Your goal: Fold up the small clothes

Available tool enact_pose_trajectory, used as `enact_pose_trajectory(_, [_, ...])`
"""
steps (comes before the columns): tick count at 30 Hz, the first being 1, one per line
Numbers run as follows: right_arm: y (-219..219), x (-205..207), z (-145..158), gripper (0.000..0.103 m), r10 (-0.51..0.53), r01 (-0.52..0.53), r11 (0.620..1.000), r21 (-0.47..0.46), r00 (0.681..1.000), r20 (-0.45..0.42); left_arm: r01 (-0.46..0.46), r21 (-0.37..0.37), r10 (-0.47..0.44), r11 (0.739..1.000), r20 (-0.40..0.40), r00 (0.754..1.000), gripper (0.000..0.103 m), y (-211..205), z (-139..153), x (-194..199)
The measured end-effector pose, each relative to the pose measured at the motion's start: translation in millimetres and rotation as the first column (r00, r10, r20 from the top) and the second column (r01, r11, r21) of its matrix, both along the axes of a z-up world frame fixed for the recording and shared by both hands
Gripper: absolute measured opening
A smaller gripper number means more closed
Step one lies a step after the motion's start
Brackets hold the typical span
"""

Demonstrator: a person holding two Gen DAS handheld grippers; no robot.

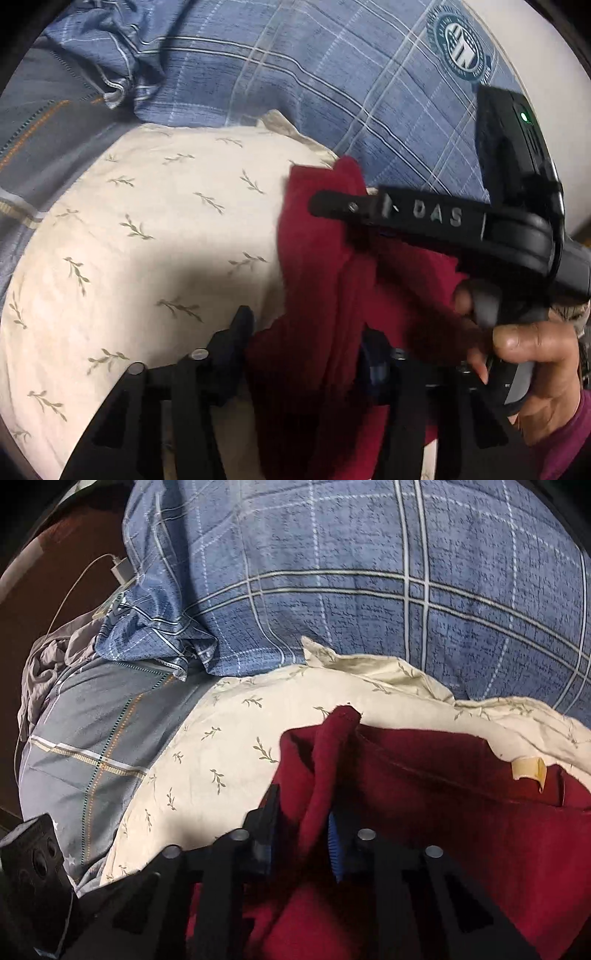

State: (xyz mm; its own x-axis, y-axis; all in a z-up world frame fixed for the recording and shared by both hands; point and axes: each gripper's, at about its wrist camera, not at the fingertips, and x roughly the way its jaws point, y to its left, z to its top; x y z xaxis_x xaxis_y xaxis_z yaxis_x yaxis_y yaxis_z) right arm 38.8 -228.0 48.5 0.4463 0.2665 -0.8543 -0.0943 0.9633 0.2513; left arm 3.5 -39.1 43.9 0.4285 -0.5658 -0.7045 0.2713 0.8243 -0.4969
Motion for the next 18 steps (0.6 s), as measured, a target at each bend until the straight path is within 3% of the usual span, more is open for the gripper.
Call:
enact_pose_trajectory(8, [4.9, -1.1, 0.6, 0.046, -0.006, 0.006, 1.000, 0.026, 1.000, -0.011, 0.005, 0.031, -0.006, 1.000, 0.021, 1.000, 0.046, 0.1, 1.2, 0.5])
enact_pose_trajectory(13, [25.4, -3.0, 2.7, 0.046, 0.047, -0.046, 0.996, -0.082, 0.999, 0.010, 0.006, 0.046, -0.007, 0.999, 0.024, 1.000, 0.046, -0.5, 2.2, -1.0])
enact_pose_trajectory(18, [28.7, -1.7, -3.4, 0.041, 0.044, -0.041, 0.993, -0.108, 0.999, 0.021, 0.006, 0.056, -0.007, 0.998, 0.023, 1.000, 0.047, -0.5, 1.3, 0.3])
